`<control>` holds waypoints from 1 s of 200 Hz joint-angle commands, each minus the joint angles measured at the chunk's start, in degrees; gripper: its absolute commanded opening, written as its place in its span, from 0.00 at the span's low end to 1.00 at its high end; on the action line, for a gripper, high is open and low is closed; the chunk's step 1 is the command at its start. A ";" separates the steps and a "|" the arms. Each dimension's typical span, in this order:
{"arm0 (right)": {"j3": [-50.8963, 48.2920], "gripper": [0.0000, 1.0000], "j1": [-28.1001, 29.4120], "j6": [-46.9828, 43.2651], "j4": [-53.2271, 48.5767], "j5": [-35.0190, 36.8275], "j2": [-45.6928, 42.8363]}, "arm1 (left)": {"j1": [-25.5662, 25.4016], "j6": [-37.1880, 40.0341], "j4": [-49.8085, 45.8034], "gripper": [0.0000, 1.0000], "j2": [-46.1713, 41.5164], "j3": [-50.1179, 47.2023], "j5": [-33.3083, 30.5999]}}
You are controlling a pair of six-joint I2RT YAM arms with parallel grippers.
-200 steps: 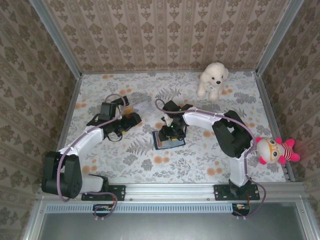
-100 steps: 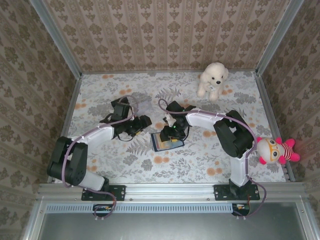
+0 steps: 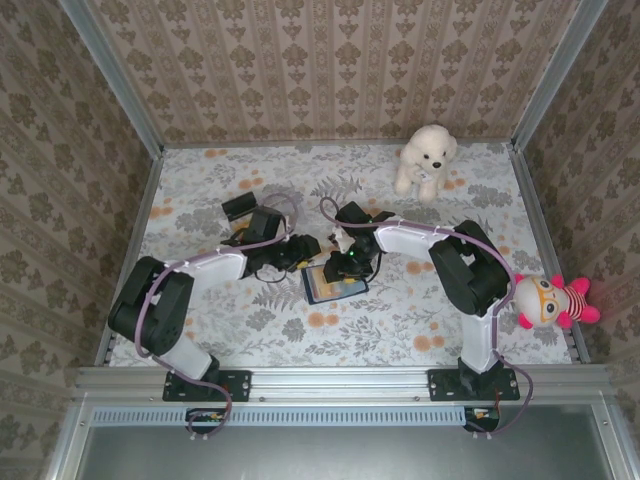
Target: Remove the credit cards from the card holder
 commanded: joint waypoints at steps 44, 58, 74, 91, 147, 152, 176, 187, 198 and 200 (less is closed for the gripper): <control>-1.18 0.41 -0.51 0.88 1.12 0.75 -1.58 | -3.61 -6.23 4.08 0.21 2.59 -3.22 -2.70; -1.06 0.41 -0.53 1.12 0.84 1.51 -1.70 | -4.14 -6.62 3.71 0.17 3.17 -4.12 -2.85; -0.97 0.41 -0.46 1.49 0.75 3.05 -2.18 | -4.72 -7.15 2.88 0.13 4.00 -5.14 -3.23; -0.84 0.41 -0.20 1.83 -1.18 5.20 -2.80 | -5.15 -7.08 1.77 0.10 5.04 -5.96 -3.78; 2.60 0.49 0.78 2.55 -8.93 13.69 -4.92 | -5.58 -6.08 -1.61 0.07 6.03 -7.20 -6.24; 2.84 0.49 0.77 2.45 -9.47 14.36 -5.05 | -5.60 -5.83 -1.62 0.07 6.06 -7.12 -6.18; 4.15 0.48 0.81 2.02 -12.23 17.83 -5.17 | -5.57 -5.15 -2.52 0.07 6.11 -6.41 -6.20; 4.49 0.47 0.69 1.97 -13.00 19.17 -5.56 | -5.68 -4.79 -2.70 0.07 6.09 -6.06 -6.09; 4.65 0.46 0.68 1.92 -13.17 19.94 -6.28 | -5.73 -4.57 -2.62 0.07 5.95 -5.61 -5.92; 4.65 0.46 0.61 1.94 -13.21 19.94 -6.49 | -5.73 -4.43 -2.63 0.07 5.88 -5.52 -5.87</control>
